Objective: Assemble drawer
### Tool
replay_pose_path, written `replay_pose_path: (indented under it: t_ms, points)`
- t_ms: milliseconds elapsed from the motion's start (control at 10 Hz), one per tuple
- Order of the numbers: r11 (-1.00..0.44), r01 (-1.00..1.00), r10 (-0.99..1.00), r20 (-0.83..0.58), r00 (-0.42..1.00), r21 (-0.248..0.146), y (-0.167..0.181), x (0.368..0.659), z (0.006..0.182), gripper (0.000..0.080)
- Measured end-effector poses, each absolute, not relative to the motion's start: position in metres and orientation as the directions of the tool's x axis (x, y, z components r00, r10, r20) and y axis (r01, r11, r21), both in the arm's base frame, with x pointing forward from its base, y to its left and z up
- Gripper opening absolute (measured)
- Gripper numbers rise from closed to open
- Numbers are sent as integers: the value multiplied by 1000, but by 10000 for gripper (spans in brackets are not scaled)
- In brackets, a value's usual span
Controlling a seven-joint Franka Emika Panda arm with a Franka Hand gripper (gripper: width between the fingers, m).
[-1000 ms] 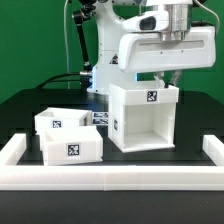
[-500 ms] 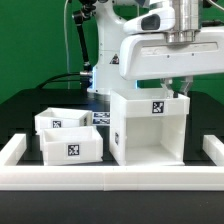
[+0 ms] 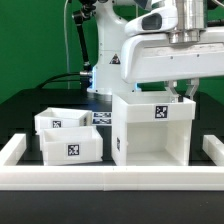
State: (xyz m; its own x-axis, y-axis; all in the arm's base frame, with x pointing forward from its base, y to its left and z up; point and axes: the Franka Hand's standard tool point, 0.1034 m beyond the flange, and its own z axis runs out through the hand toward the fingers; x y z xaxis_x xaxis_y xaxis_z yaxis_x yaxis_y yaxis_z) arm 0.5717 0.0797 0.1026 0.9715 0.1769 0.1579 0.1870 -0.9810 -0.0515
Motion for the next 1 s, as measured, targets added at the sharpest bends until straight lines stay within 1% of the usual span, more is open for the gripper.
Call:
replay_pose_path:
  t_ms: [100, 200, 400, 500, 600, 1000]
  points:
    - [-987, 152, 141, 157, 978, -60, 80, 572, 103, 38]
    - [-994, 78, 65, 156, 986, -76, 82, 572, 103, 38]
    - [-996, -6, -20, 155, 988, -91, 83, 574, 105, 38]
    - [-991, -78, -94, 152, 984, -108, 84, 575, 105, 38]
    - [-977, -168, -186, 146, 972, -129, 84, 577, 106, 38]
    - [-896, -405, -431, 140, 891, -181, 86, 589, 106, 41]
